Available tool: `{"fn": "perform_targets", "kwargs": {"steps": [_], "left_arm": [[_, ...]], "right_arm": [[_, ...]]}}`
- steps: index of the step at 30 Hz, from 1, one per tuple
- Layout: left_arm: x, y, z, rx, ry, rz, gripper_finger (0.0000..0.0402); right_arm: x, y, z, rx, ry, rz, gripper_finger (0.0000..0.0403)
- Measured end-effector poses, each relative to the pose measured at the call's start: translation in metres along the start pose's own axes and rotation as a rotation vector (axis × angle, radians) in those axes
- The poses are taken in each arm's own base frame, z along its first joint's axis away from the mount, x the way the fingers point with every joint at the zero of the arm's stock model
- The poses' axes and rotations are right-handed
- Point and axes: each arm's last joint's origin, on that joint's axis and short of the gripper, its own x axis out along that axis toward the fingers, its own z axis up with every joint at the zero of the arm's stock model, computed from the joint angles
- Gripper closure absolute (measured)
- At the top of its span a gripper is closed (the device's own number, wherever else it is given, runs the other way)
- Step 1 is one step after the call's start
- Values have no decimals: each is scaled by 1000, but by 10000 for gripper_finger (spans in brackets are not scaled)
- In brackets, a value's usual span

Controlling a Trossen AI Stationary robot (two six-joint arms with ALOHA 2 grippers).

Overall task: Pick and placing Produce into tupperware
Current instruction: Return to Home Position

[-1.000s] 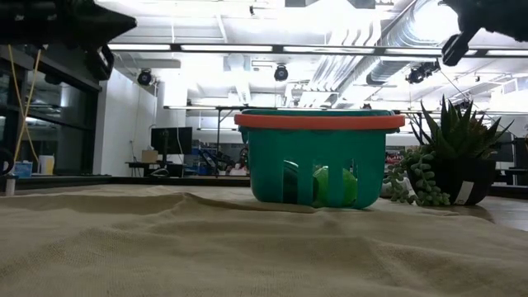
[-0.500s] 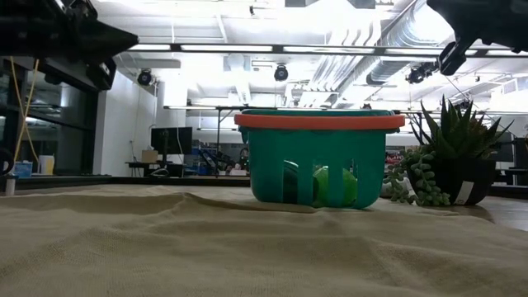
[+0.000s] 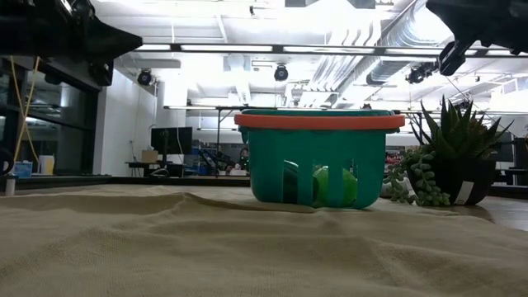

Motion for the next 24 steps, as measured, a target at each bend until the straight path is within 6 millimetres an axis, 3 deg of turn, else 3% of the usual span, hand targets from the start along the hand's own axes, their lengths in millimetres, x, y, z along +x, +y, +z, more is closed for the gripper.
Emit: {"fn": "perform_targets", "kwargs": {"steps": [13, 24], "left_arm": [[5, 7, -36, -78, 13, -20, 401], [3, -4, -42, -84, 65, -34, 401]], "right_arm": [[0, -1, -4, -1, 55, 19, 403], [0, -1, -5, -39, 64, 17, 403]]}}
